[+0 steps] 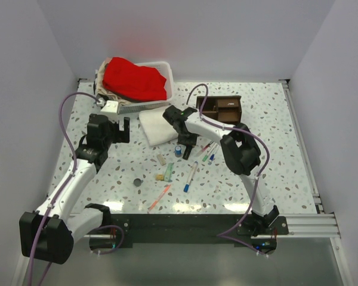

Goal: Sort the stationery into containers
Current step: Pick up the stationery from the center of the board.

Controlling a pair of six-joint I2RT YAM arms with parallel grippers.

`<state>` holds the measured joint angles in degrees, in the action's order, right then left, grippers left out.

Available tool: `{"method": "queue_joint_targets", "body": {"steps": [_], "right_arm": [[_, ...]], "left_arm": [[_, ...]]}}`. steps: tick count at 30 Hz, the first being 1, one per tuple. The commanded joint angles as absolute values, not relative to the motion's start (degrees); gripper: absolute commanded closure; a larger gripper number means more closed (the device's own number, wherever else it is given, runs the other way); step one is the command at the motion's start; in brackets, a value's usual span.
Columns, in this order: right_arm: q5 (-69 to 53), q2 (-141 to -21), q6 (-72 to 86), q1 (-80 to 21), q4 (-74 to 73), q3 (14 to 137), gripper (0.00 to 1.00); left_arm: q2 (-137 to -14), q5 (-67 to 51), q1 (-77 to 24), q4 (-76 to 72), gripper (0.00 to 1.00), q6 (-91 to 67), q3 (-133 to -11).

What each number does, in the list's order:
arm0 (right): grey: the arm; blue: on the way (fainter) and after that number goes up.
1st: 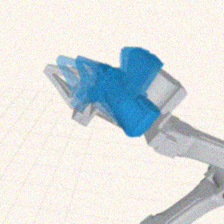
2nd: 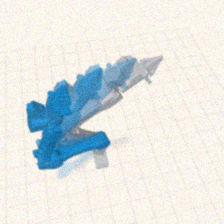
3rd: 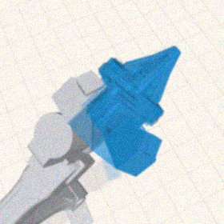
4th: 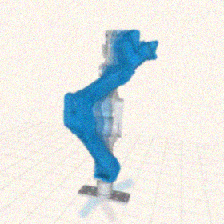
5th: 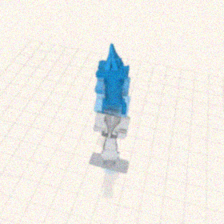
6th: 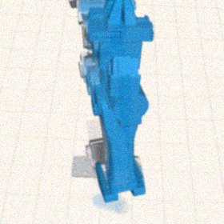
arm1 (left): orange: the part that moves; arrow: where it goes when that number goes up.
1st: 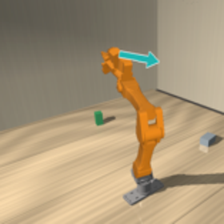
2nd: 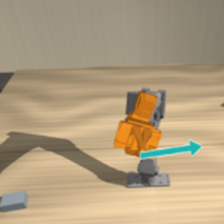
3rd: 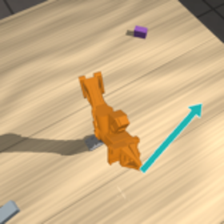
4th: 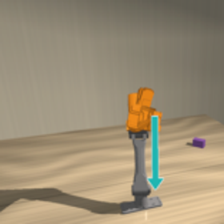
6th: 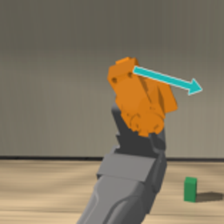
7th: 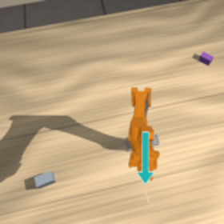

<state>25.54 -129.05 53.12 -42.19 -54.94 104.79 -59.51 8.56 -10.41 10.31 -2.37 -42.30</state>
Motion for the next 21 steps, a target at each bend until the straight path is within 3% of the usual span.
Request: {"method": "queue_joint_targets", "body": {"steps": [1, 2, 4, 6, 8, 21], "right_arm": [[22.2, -129.2, 56.5, -41.7, -54.7, 102.1, 0.58], [21.6, -129.4, 56.3, -41.3, -54.1, 101.7, 0.53], [19.4, -129.6, 54.9, -41.0, -52.9, 101.3, 0.53], [19.1, -129.5, 54.1, -40.9, -51.9, 101.2, 0.83], [19.7, -129.0, 53.2, -40.8, -51.7, 101.7, 1.0], [20.5, -111.6, 33.8, -40.6, -49.3, 106.7, 1.0]], "left_arm": [[-59.9, 7.9, -10.2, 7.5, 0.0, -2.5, -42.8], [-60.0, 7.9, -10.2, 7.5, 0.0, -2.5, -43.0], [-60.3, 7.9, -10.2, 7.6, 0.0, -2.4, -43.2], [-60.6, 7.9, -10.2, 8.0, 0.0, -2.3, -43.6], [-61.0, 7.8, -10.1, 8.0, 0.0, -2.1, -44.4], [-61.3, 4.1, -7.2, 7.9, 0.01, -0.6, -50.4]]}}
